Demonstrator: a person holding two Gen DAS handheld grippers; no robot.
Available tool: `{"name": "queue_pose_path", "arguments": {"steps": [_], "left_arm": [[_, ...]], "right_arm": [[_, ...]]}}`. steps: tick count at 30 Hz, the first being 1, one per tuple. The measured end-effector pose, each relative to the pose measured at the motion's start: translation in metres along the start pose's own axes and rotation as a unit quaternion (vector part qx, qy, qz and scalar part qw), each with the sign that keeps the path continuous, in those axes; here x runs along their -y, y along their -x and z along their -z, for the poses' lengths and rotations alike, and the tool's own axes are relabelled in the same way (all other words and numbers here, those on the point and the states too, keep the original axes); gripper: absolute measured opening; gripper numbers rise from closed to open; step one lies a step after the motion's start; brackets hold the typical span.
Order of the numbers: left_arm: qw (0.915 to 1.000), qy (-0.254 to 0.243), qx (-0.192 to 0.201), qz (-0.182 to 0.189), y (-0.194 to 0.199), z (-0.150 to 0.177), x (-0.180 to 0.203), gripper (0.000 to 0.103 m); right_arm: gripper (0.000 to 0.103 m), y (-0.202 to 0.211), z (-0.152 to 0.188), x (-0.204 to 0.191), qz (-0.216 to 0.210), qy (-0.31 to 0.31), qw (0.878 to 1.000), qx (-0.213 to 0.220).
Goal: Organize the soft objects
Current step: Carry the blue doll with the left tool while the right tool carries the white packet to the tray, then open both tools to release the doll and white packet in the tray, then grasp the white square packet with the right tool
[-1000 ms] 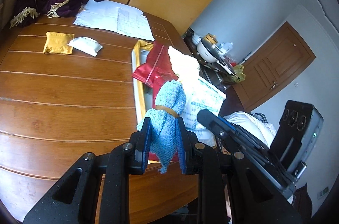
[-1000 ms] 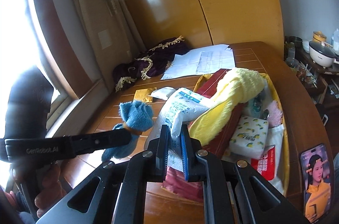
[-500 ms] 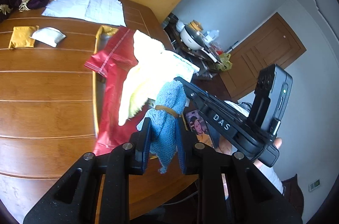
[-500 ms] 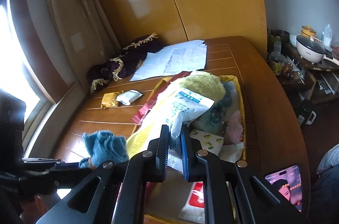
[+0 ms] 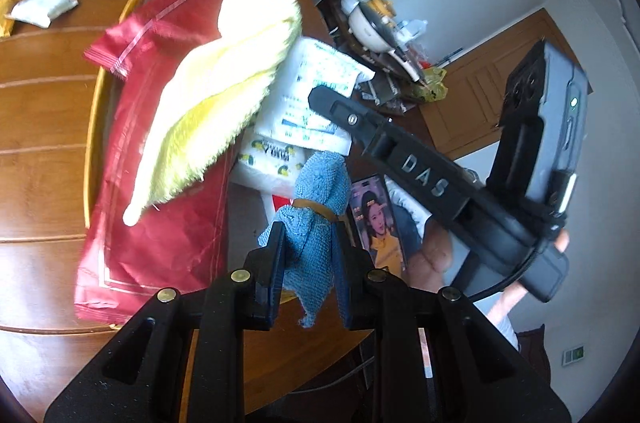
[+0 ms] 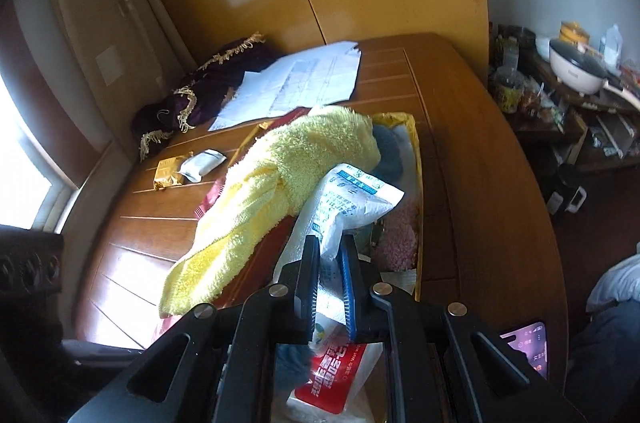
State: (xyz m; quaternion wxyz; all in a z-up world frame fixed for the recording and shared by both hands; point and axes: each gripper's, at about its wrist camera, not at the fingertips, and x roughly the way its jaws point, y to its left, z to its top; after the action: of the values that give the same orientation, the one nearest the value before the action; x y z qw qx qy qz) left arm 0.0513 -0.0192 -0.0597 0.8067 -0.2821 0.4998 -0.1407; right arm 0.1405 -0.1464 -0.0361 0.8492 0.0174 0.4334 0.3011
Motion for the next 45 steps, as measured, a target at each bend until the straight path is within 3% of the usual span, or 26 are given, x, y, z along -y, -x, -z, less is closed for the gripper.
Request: {"name": "queue_pose_path", "arguments": {"steps": [9,12,14,16,18,19,21,25,29,33,35,41,45], "left_arm": [[0.9989,-0.021,0.004,-0.042,-0.021,0.005,-0.001,0.022],[0.9974,-0.044,0.018,-0.053,-0.016,0.012,0.002,0.024],[0.9967,-0.057,0.022,-0.054,-0.013,0.016,0.003,0.027],[0.9965,-0.064,0.021,-0.049,-0.009,0.019,0.004,0.032],[0.9965,-0.072,0.027,-0.033,0.000,0.019,0.001,0.052],[0.9961,-0.077,0.034,-0.026,0.005,0.021,0.001,0.056],[0.9944,-0.091,0.050,-0.015,0.018,0.023,0.001,0.065],[0.9923,-0.093,0.081,0.005,0.051,0.030,-0.012,0.065],[0.9896,-0.063,0.129,-0.009,0.091,0.029,-0.044,0.067],[0.9843,-0.009,0.172,-0.039,0.123,0.006,-0.084,0.068],[0.9777,0.021,0.201,-0.058,0.138,-0.009,-0.110,0.068],[0.9593,0.105,0.240,-0.104,0.156,-0.047,-0.185,0.069],[0.9567,0.107,0.248,-0.109,0.153,-0.047,-0.213,0.069]], "right_arm": [[0.017,-0.018,0.001,0.016,0.003,-0.041,0.999,-0.025],[0.028,-0.012,0.004,0.016,0.021,-0.047,0.999,-0.017],[0.041,-0.003,0.005,0.011,0.038,-0.043,0.998,-0.001],[0.046,0.006,0.005,0.006,0.049,-0.040,0.998,0.009],[0.046,0.019,0.006,-0.003,0.060,-0.035,0.997,0.024],[0.046,0.024,0.006,-0.008,0.061,-0.030,0.997,0.030],[0.047,0.036,0.006,-0.022,0.052,-0.019,0.997,0.045],[0.056,0.049,0.008,-0.058,0.017,0.010,0.998,0.062],[0.056,0.050,0.008,-0.096,-0.039,0.030,0.997,0.061],[0.063,0.033,-0.003,-0.140,-0.105,0.048,0.992,0.041],[0.065,0.015,-0.010,-0.161,-0.116,0.062,0.991,0.024],[0.065,-0.064,-0.040,-0.193,-0.105,0.073,0.990,-0.054],[0.065,-0.113,-0.062,-0.203,-0.091,0.091,0.985,-0.113]]}}
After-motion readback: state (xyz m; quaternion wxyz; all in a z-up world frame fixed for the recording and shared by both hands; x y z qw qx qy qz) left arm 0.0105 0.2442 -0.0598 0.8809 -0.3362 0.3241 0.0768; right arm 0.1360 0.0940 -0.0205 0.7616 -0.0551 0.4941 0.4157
